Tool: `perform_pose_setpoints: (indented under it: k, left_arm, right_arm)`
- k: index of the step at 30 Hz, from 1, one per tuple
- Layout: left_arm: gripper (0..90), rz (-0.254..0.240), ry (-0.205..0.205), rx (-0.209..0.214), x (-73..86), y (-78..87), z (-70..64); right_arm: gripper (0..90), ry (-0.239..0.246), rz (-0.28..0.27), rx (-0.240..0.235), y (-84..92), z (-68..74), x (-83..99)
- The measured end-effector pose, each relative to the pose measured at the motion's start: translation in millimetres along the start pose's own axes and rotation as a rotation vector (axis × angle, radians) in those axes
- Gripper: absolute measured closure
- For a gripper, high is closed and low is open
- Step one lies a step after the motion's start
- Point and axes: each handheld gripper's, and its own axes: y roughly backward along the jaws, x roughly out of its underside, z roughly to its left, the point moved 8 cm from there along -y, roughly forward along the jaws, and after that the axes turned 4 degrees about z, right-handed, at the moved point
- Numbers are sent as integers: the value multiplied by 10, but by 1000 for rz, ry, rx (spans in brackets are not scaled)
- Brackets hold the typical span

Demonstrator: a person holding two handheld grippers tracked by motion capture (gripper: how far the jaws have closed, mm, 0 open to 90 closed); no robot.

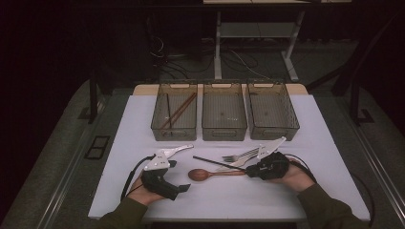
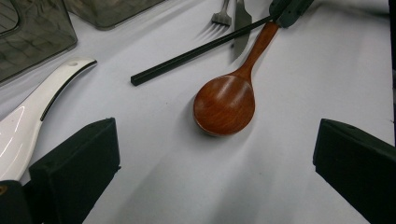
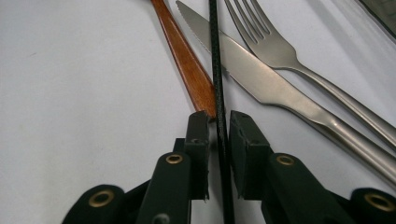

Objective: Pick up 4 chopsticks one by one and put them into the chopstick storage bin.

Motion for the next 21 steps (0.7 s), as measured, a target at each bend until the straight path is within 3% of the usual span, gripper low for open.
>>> perform_pose_setpoints:
  k: [21]
  left_arm:
    - [0, 2, -1, 0, 2, -4, -1]
  right_arm:
    - [856, 32, -4, 8, -6, -3, 2]
